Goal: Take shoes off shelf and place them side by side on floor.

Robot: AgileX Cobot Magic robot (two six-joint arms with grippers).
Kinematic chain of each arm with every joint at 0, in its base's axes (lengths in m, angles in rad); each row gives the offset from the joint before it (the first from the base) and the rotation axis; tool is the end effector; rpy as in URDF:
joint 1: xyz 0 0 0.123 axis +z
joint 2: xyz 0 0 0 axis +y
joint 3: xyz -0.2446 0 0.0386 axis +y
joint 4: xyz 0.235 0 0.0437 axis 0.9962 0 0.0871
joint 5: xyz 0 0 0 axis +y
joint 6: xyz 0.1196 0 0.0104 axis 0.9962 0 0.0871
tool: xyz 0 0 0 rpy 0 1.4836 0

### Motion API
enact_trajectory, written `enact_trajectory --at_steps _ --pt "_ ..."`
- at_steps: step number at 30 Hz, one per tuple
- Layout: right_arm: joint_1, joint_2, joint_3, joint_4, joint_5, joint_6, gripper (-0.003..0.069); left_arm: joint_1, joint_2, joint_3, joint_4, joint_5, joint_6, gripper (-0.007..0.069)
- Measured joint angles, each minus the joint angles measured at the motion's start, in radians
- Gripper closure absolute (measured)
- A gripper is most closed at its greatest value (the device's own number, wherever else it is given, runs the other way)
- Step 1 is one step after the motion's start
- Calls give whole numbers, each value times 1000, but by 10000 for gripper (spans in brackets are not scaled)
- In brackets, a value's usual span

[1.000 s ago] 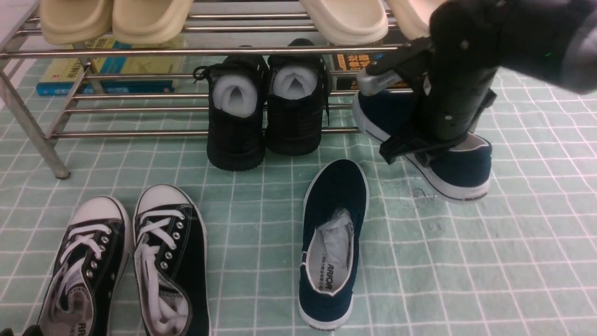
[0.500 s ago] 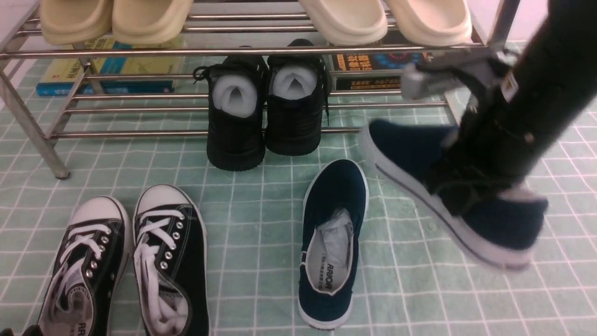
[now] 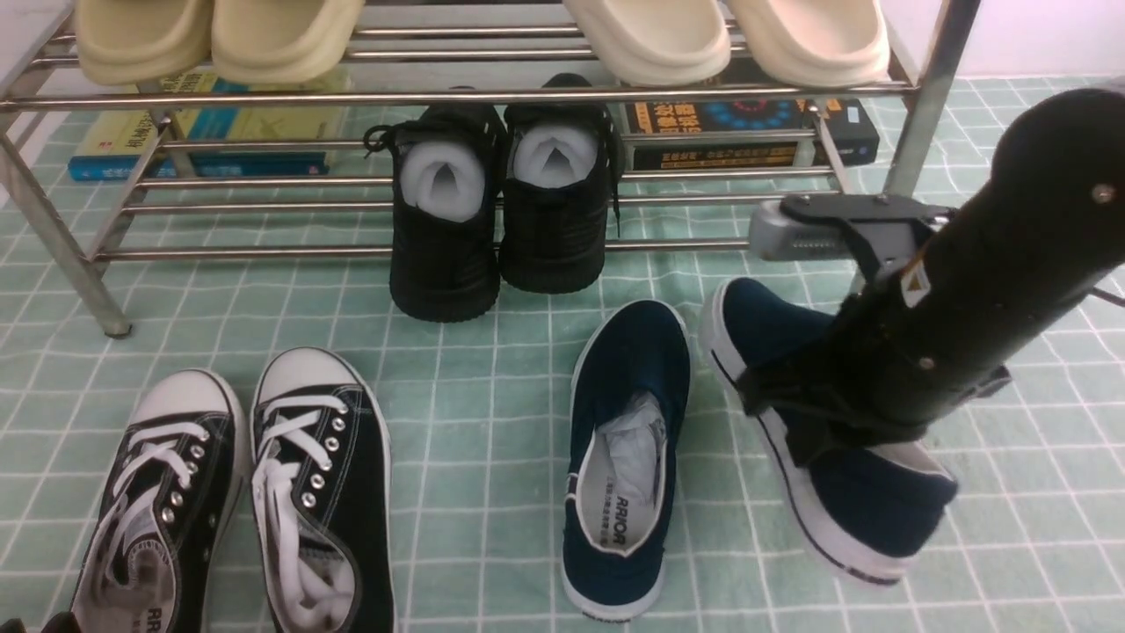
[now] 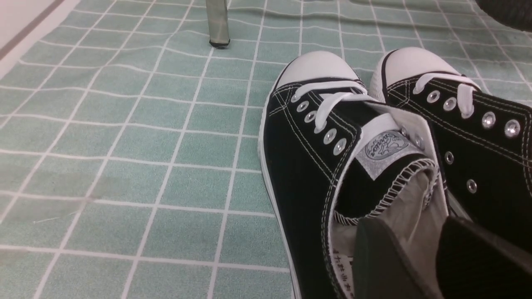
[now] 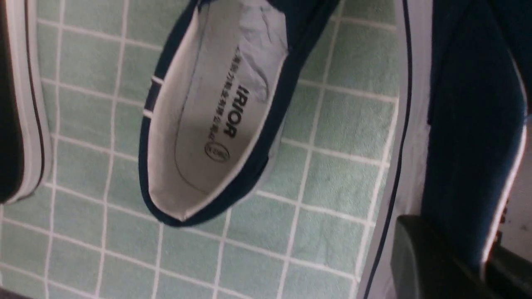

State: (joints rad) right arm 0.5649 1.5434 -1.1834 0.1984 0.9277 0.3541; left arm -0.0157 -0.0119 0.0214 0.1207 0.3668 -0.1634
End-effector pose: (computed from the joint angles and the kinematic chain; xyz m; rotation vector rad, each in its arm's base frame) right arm 0.2526 0.1826 0.2166 -0.1730 2.8479 0.4688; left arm 0.1055 0.0035 0.1662 -0.0624 1.8561 -0.0060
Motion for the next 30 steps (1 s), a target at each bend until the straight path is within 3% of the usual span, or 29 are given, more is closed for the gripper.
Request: enact_trajectory --at_steps 9,20,24,28,29,30 --pt "0 127 0 -73 -93 117 640 0 0 0 0 0 0 385" --pt "6 227 0 37 -168 131 622 0 0 0 0 0 0 385" --pt "6 246 0 94 -170 129 548 0 0 0 0 0 0 385" --pt "6 228 -13 154 -119 83 388 0 0 0 0 0 0 385" --pt "6 227 -13 156 -114 79 380 0 0 0 0 0 0 385" --pt "6 207 -45 161 -53 33 318 0 0 0 0 0 0 385"
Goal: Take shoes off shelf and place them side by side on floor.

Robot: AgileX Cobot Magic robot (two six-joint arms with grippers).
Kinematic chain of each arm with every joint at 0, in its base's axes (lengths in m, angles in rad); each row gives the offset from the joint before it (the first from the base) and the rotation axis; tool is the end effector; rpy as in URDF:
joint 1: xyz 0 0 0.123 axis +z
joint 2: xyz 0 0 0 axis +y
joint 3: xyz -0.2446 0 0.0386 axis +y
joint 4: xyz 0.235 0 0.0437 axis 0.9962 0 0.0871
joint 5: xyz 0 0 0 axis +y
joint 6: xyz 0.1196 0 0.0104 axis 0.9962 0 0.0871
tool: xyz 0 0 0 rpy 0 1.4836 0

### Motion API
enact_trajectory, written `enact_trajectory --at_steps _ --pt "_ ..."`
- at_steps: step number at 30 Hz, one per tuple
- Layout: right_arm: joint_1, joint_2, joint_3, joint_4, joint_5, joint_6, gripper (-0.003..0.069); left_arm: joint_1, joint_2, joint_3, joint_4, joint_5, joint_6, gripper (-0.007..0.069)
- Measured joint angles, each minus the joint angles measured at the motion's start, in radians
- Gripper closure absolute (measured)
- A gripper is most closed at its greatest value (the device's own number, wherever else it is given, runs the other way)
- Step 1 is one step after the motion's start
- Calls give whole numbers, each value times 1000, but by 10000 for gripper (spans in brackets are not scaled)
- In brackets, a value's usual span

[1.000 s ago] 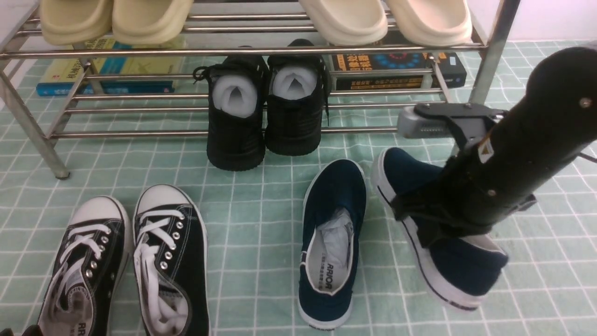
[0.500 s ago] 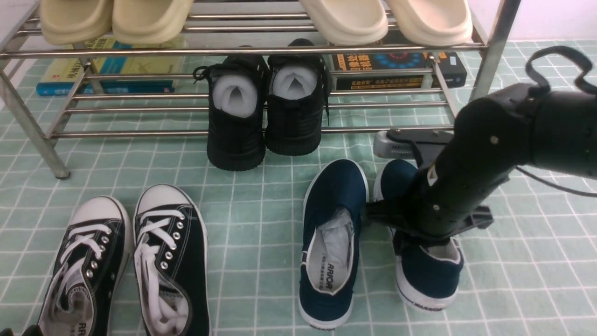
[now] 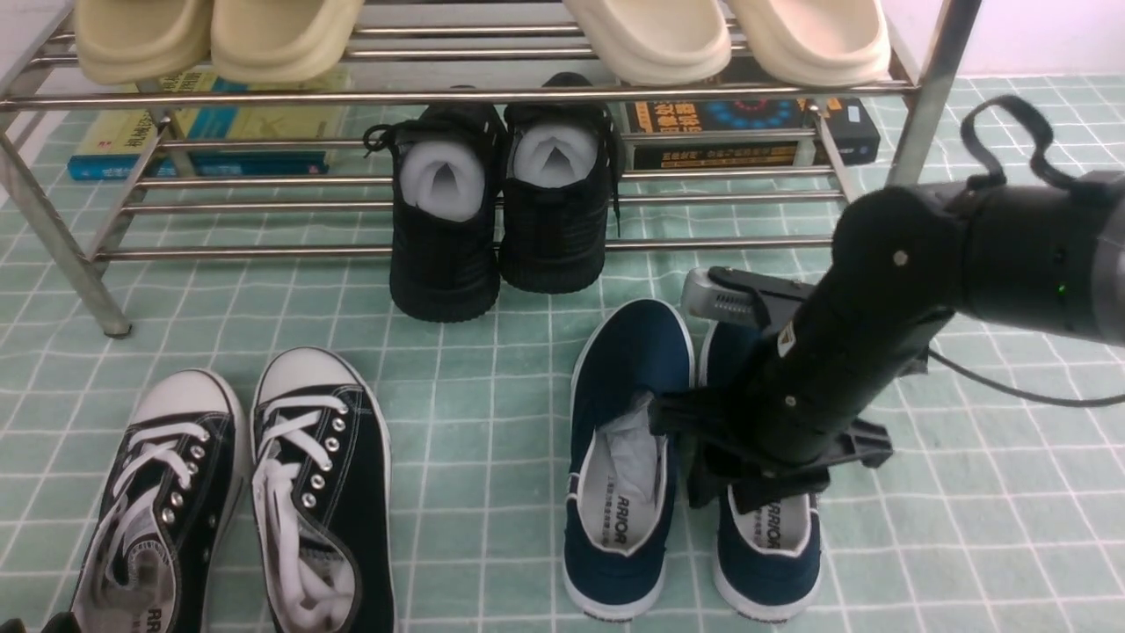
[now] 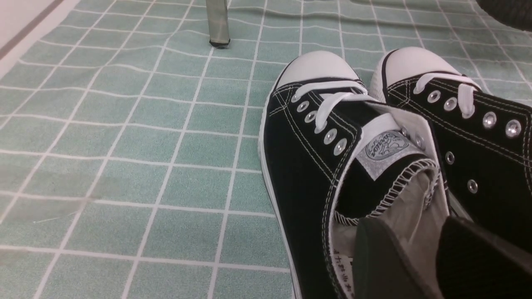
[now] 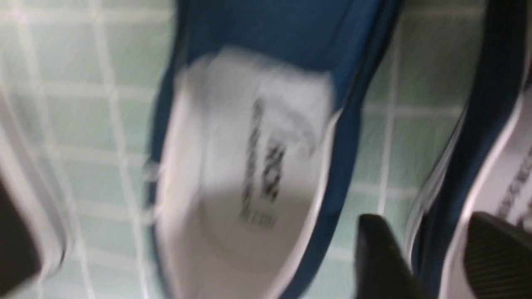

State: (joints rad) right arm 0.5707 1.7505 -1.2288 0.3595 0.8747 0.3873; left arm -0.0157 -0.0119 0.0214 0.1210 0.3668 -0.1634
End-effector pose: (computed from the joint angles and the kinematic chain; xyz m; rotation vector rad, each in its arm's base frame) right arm 0.2692 0.2113 0.1669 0.0185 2.9953 0.5902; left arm 0.1055 0.0035 0.1662 -0.0623 1.8561 -0.0057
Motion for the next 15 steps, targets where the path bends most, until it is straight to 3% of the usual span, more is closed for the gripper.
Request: enact_trajectory --at_steps 2,4,8,10,15 --pt "-1 -13 -23 -2 42 -33 291 0 0 0 0 0 0 385" --pt "-11 -54 -99 -20 186 -139 254 0 0 0 0 0 0 385" --pt "-27 -100 -185 -67 318 -257 266 0 0 0 1 0 0 385" --pt "-36 -135 -206 -99 332 -312 303 0 0 0 3 0 0 385" --pt "-41 -258 -212 -195 358 -371 505 0 0 0 4 0 0 385"
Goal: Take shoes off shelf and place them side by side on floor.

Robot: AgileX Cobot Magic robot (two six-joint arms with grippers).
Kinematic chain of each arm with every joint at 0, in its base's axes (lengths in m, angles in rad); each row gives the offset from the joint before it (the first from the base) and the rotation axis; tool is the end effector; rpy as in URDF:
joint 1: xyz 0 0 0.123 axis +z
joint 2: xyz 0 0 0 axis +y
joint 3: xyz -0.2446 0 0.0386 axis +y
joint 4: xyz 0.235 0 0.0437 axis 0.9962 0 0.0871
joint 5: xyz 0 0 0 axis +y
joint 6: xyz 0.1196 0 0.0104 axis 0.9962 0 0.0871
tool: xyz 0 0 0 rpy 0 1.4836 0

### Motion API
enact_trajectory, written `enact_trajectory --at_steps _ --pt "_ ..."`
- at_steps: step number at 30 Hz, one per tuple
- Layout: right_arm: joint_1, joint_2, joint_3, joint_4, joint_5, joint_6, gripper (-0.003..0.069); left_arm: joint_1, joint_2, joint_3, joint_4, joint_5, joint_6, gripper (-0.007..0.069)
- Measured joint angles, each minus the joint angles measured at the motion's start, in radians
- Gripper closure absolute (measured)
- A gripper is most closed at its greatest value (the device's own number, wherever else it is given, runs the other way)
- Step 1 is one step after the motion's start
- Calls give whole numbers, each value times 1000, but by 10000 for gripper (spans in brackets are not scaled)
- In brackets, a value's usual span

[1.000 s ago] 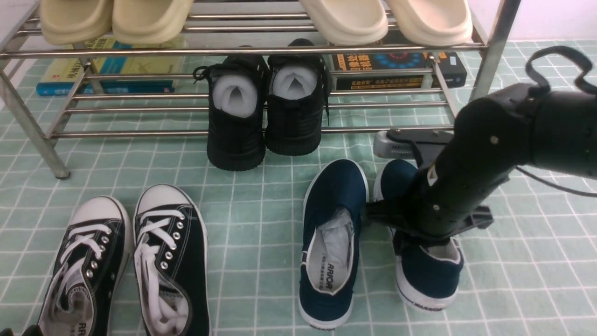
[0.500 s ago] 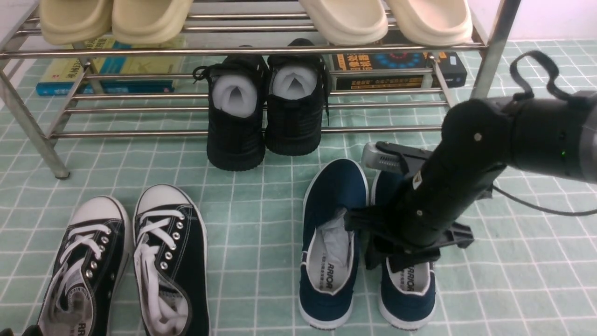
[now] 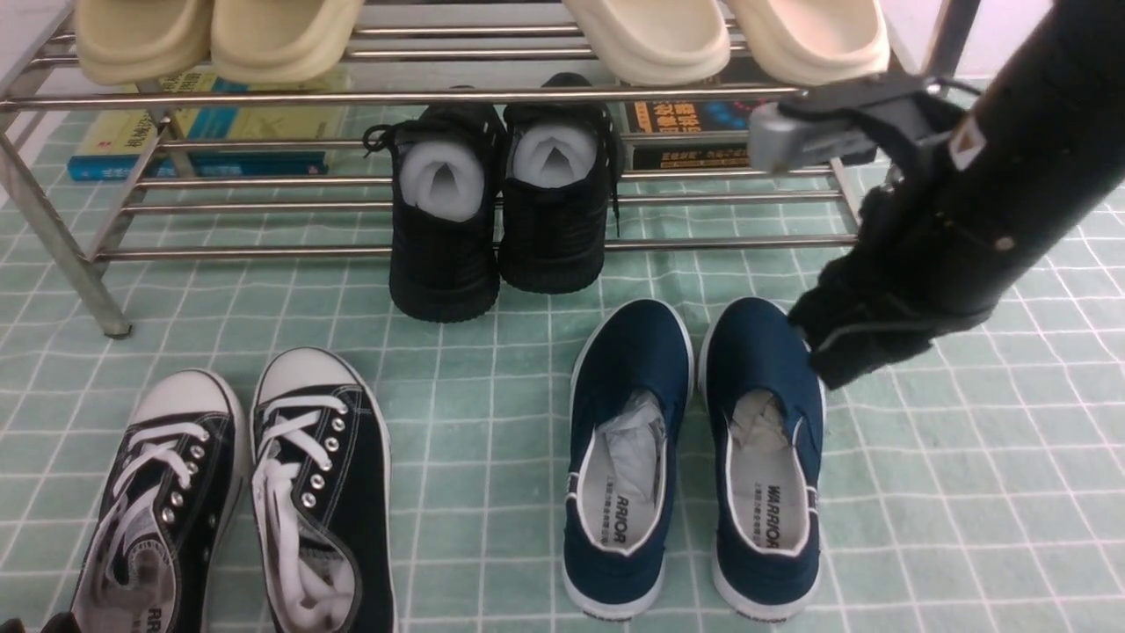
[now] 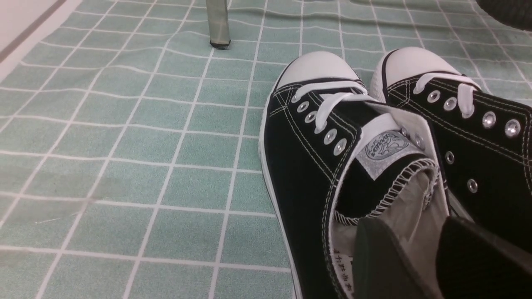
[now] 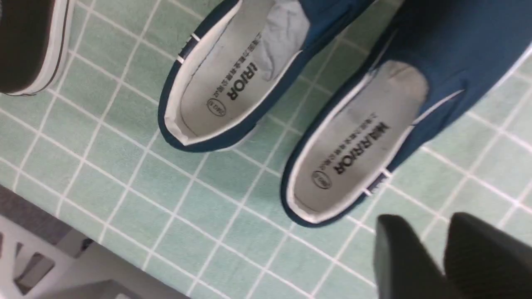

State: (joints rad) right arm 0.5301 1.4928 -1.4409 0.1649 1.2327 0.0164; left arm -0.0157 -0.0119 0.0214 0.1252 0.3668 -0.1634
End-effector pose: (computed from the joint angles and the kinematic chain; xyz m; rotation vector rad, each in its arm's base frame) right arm 0.2495 0.1678 0.2911 -0.6779 2.7209 0.3674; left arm 0.1055 0.0037 0.1662 -0.0597 1.8560 -0.0016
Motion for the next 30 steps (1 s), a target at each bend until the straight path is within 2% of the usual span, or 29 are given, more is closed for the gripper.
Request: enact_trajectory --at_steps 1,3,5,8,13,16,17,19,20,22,27,30 --pt "0 -5 0 -3 0 -1 514 0 0 0 0 0 0 385" --pt "0 -77 15 -16 0 -4 617 0 0 0 0 0 0 385" --pt "0 -152 43 -16 4 -4 667 0 0 0 0 0 0 385" --pt "0 -257 95 -21 8 -4 673 0 0 0 0 0 0 385" --pt "0 -509 304 -42 -28 -4 673 0 0 0 1 0 0 385" --pt "0 -659 504 -46 -221 -4 673 0 0 0 3 0 0 385" --pt "0 -659 518 -46 -221 -4 673 0 0 0 3 0 0 385" --pt "0 -764 694 -46 -450 -5 673 0 0 0 3 0 0 385" --pt "0 -770 707 -46 -467 -5 673 0 0 0 3 0 0 385" --pt "0 -837 871 -46 -711 -6 673 0 0 0 4 0 0 385" --pt "0 -885 1001 -46 -966 -6 671 0 0 0 4 0 0 383" --pt "0 -893 1019 -46 -999 -6 669 0 0 0 4 0 0 383"
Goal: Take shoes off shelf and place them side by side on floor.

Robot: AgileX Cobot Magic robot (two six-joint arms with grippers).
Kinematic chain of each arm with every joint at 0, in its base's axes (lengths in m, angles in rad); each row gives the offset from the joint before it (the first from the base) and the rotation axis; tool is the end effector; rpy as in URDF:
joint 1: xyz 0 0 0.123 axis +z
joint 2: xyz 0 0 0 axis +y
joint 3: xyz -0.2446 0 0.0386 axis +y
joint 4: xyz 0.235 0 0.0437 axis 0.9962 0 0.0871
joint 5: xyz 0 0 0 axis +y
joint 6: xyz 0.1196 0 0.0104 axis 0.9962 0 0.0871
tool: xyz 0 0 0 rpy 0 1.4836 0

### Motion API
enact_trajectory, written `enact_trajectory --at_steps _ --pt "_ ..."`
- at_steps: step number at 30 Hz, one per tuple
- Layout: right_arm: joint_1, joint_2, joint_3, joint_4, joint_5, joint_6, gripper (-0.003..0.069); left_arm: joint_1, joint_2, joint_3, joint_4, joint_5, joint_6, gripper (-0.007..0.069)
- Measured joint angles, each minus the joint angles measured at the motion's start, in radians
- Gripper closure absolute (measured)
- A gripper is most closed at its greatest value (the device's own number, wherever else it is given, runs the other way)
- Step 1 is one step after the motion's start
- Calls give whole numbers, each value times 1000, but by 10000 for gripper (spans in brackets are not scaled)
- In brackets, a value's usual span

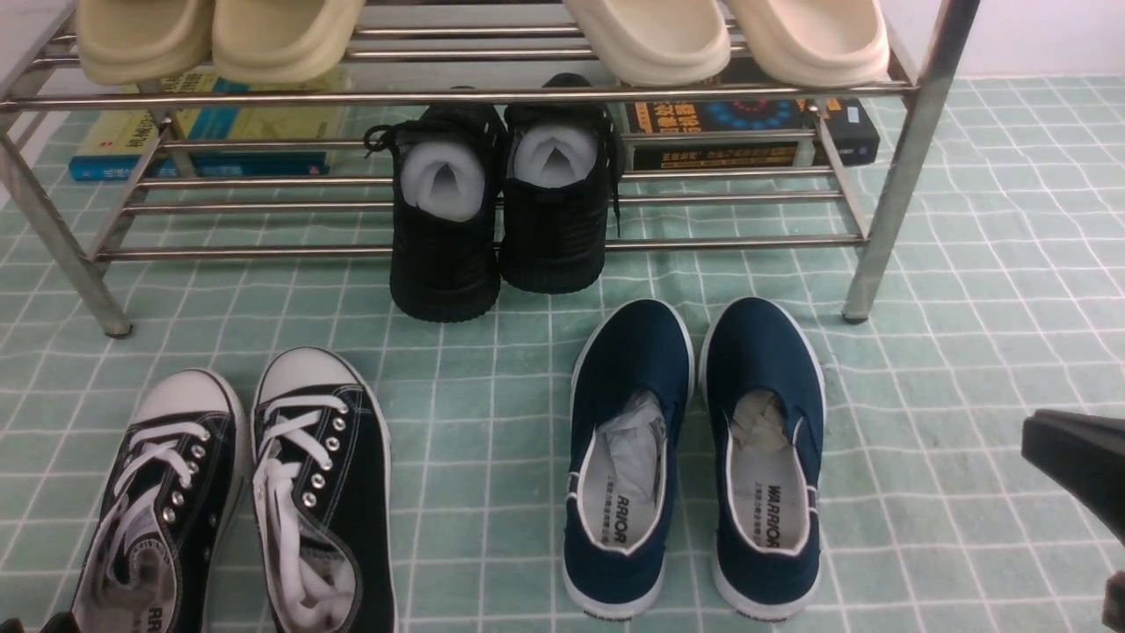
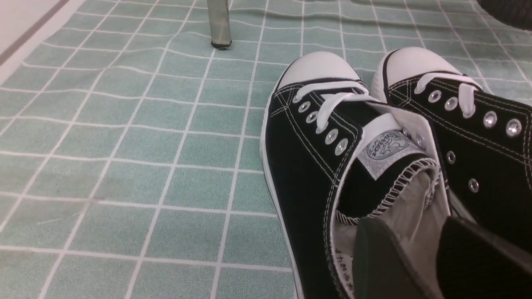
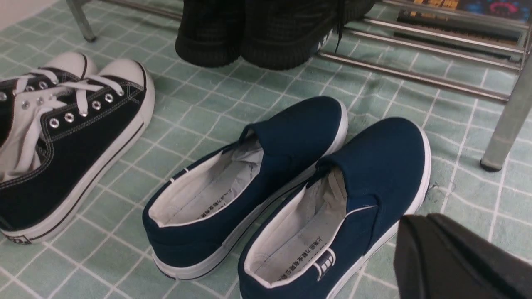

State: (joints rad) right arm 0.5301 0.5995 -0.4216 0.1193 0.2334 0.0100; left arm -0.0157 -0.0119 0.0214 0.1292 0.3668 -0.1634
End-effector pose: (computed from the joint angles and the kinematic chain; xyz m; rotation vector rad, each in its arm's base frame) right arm 0.1473 0.0902 0.2562 -0.4041 1.8780 0.4708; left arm 0.1055 0.0039 0.1662 -0.0572 1.8559 0.0023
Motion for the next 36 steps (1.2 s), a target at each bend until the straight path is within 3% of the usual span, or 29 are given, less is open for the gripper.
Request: enact_trajectory --at_steps 23,27,36 --pt "-6 -59 58 -27 29 -1 656 0 0 0 4 0 0 383" --pt "-65 -133 106 -62 30 -1 654 0 0 0 5 0 0 383" --pt "-383 -486 400 -74 49 -1 643 0 0 0 5 0 0 383"
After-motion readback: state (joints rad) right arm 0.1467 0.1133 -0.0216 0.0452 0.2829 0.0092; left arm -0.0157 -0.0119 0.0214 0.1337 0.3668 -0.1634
